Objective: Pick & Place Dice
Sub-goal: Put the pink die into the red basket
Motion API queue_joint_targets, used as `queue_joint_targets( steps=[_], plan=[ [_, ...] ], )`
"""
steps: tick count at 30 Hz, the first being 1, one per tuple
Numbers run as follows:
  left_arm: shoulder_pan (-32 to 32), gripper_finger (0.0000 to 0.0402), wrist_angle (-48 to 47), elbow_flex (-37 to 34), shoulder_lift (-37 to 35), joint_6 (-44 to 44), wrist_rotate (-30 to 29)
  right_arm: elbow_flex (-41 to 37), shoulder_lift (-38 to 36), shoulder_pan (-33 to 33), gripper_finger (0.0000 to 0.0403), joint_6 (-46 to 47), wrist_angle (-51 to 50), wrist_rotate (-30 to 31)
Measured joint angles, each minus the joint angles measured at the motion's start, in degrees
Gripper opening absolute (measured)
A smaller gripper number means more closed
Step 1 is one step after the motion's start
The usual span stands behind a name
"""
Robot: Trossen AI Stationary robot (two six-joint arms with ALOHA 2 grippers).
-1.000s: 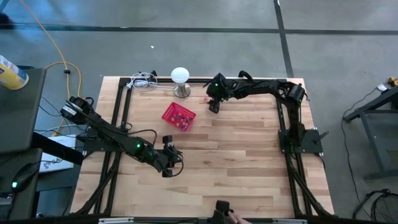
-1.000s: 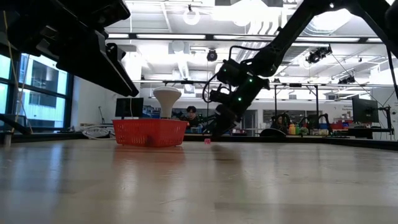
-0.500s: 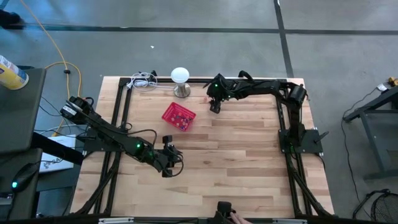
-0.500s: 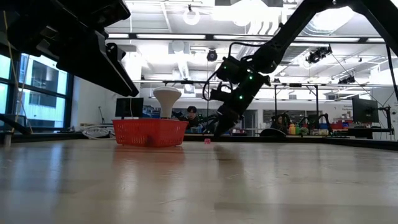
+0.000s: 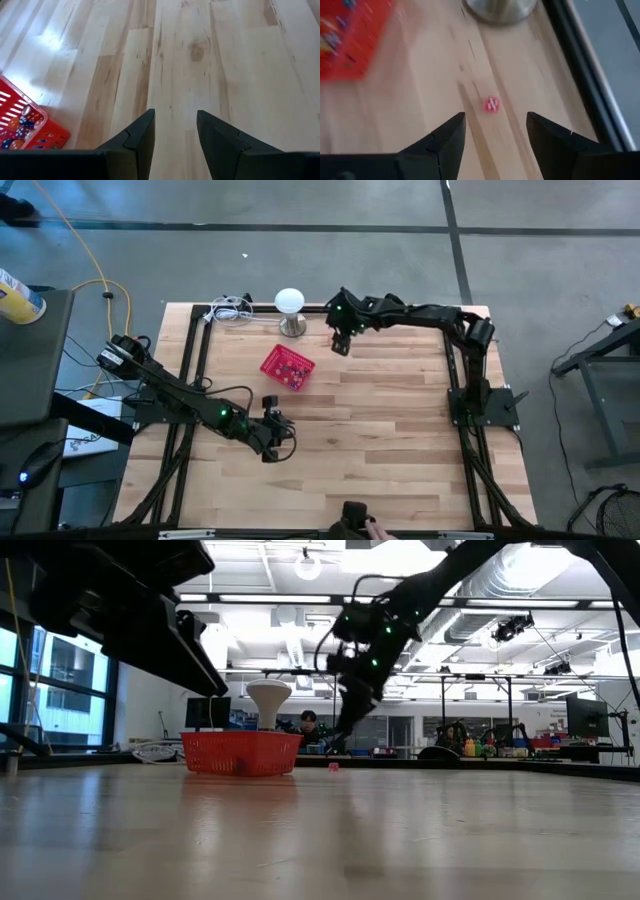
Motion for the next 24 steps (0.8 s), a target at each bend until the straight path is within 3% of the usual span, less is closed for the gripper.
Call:
queue_joint_targets(
  steps=[15,21,24],
  plan=[
    [-0.15,0.0139,0.0,0.0,0.0,-0.22,0.53,18.59,14.94,1.76,0.0201,1.05,-14.33,-0.51],
    [-0.15,0.0139,-0.54,0.0,0.0,0.04,0.52,21.95,17.56,1.27,0.0201,0.2,-18.73,1.55],
    [-0.15,0.0139,-0.82,0.0,0.0,0.04,0.52,22.11,17.56,0.44,0.0201,0.24,-19.7,-0.29]
  ],
)
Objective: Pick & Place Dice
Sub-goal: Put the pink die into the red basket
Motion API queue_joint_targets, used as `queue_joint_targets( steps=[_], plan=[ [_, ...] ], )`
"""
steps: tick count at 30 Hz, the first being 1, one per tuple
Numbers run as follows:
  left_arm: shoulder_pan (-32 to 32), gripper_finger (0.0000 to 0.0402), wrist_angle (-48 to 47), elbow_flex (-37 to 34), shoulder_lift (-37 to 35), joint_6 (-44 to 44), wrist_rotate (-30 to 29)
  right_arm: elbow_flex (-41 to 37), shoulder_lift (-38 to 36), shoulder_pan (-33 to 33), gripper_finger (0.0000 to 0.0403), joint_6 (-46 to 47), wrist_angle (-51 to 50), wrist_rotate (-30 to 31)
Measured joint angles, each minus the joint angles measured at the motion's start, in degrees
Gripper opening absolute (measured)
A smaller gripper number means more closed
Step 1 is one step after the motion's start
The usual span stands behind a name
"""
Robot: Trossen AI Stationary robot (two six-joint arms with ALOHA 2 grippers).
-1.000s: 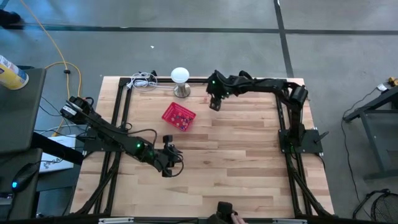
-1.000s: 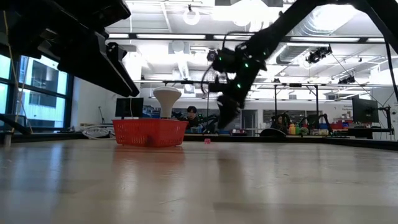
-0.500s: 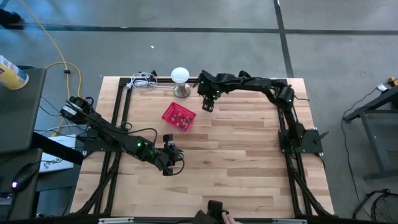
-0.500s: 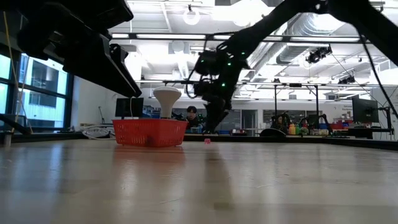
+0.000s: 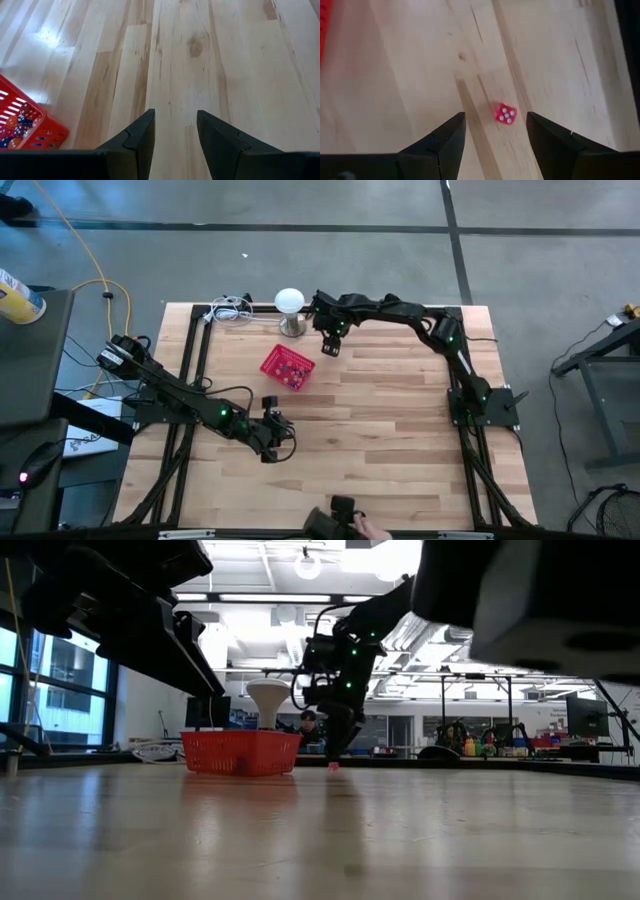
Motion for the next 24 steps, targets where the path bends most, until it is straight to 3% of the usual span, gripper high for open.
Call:
queue_joint_targets(
  steps=[9,24],
  plan=[
    [0.0,0.0139,-0.12,0.0,-0.01,0.04,-0.02,0.1,0.0,-0.8,0.0201,1.43,-1.79,-3.18],
    [0.17,0.0139,-0.05,0.0,0.0,0.59,-0.61,7.04,0.0,-1.09,0.0201,3.86,-5.82,-3.15]
  ],
)
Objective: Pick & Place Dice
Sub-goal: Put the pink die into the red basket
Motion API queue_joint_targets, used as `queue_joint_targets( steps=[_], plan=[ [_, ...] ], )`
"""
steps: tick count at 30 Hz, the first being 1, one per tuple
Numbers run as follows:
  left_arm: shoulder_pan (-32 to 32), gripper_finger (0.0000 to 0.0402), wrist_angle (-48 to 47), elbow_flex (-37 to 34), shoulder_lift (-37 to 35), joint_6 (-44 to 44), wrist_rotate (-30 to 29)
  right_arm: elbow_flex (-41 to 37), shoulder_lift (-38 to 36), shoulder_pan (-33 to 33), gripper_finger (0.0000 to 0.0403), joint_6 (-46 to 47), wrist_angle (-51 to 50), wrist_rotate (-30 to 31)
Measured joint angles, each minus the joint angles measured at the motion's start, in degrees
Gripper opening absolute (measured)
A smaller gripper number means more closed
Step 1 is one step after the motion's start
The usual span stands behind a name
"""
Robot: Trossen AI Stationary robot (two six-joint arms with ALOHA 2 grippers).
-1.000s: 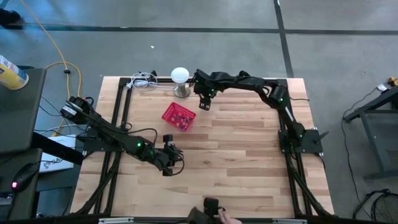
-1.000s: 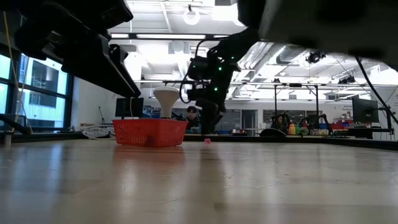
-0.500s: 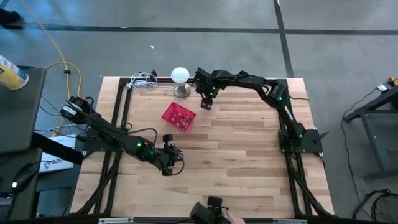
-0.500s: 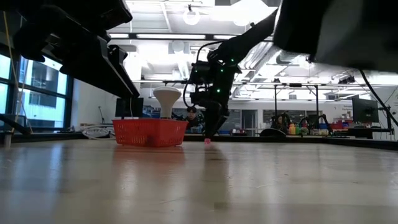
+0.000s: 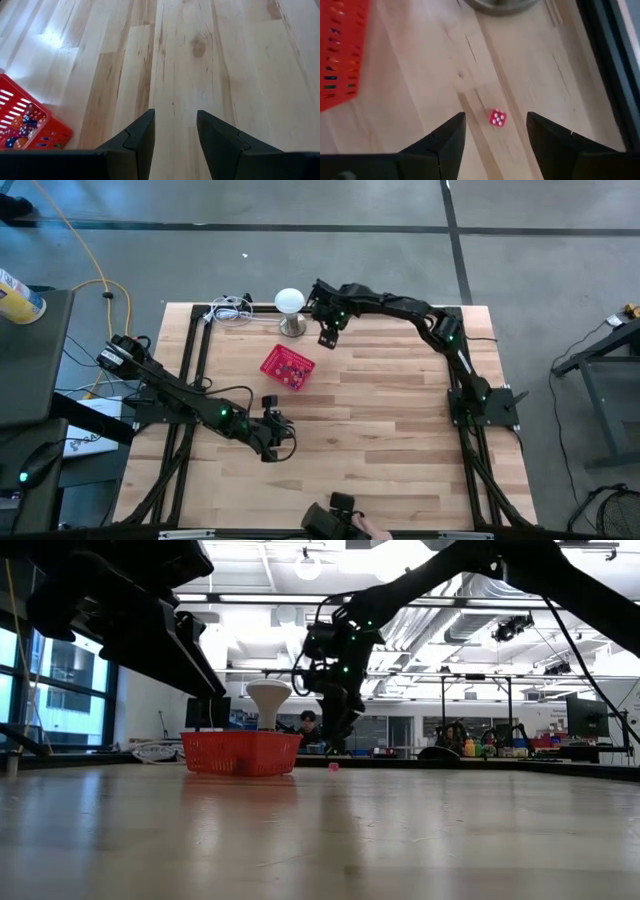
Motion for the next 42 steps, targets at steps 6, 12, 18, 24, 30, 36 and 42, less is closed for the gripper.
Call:
queue_joint_targets(
  steps=[6,12,18,24,30,36,42],
  plan=[
    [0.0,0.0139,0.38,0.0,0.0,-1.24,0.02,0.0,-3.17,1.96,0.0201,4.71,-3.32,2.6],
    [0.9,0.0139,3.02,0.02,-0.8,-1.37,-7.0,-0.52,-10.15,8.42,0.0201,13.96,-12.66,8.18],
    [6.36,0.0139,4.69,0.13,-5.38,1.77,-8.8,-12.18,-24.48,20.23,0.0201,25.48,-15.09,20.39],
    [18.14,0.0139,10.7,0.15,-6.07,8.24,8.25,-30.36,-41.98,34.24,0.0201,43.63,-10.76,28.82],
    [30.52,0.0139,9.2,6.06,-1.52,9.47,20.62,-48.01,-53.64,49.4,0.0201,63.2,-2.31,35.01],
    [35.52,0.0139,-5.91,23.36,10.12,10.85,23.92,-58.69,-57.72,58.89,0.0201,69.31,5.22,41.93],
    [41.39,0.0139,-14.41,37.28,23.03,9.94,23.79,-61.94,-57.86,65.3,0.0201,68.02,8.0,54.16]
  ],
)
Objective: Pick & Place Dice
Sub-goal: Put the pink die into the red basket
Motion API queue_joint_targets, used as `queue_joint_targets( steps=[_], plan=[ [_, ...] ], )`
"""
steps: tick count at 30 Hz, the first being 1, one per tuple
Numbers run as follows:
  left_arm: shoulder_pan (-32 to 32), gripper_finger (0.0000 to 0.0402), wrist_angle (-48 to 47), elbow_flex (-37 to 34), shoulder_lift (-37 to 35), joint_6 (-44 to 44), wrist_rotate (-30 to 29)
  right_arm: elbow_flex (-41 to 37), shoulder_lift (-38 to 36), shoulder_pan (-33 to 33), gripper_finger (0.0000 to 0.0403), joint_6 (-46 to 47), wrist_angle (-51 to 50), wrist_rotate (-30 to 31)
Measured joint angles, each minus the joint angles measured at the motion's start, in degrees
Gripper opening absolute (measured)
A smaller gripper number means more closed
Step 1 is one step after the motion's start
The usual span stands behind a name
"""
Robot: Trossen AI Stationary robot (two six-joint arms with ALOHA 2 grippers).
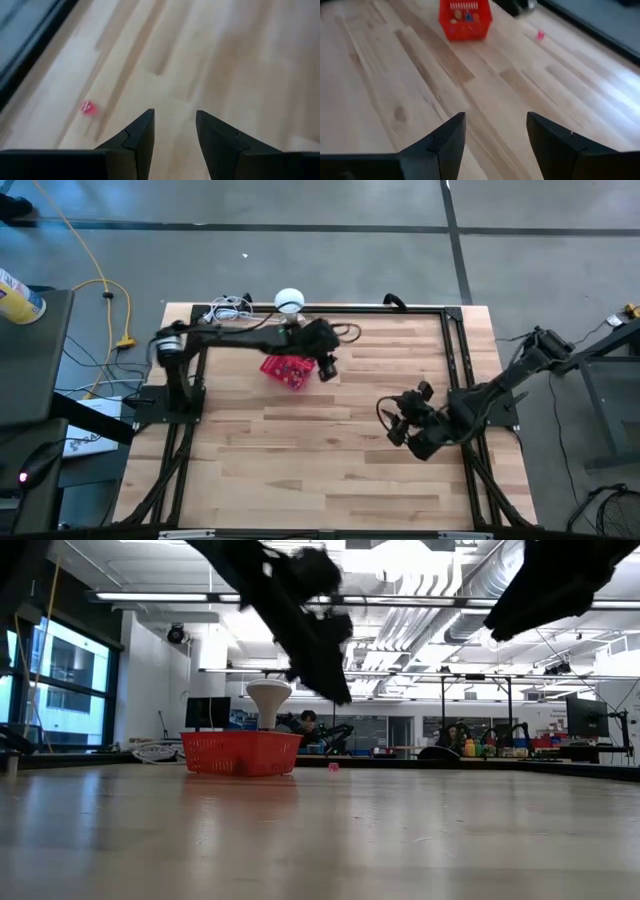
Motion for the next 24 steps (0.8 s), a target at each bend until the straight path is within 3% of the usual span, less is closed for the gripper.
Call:
queue_joint_targets(
  steps=[4,9,15,24],
  plan=[
    [2.56,0.0139,-4.04,8.26,7.7,-3.89,-0.29,-1.57,0.02,3.05,0.0201,-0.06,0.42,3.69],
    [4.06,0.0139,-8.89,16.26,14.57,-7.59,-4.81,-2.84,0.02,5.91,0.0201,0.02,0.4,5.29],
    [6.36,0.0139,-9.72,17.88,15.36,-16.17,-5.56,-4.12,0.04,8.46,0.0201,1.29,0.13,6.64],
    [8.38,0.0139,-10.54,17.8,17.17,-17.56,-6.14,-5.36,0.07,9.08,0.0201,2.08,-0.03,6.54]
  ],
)
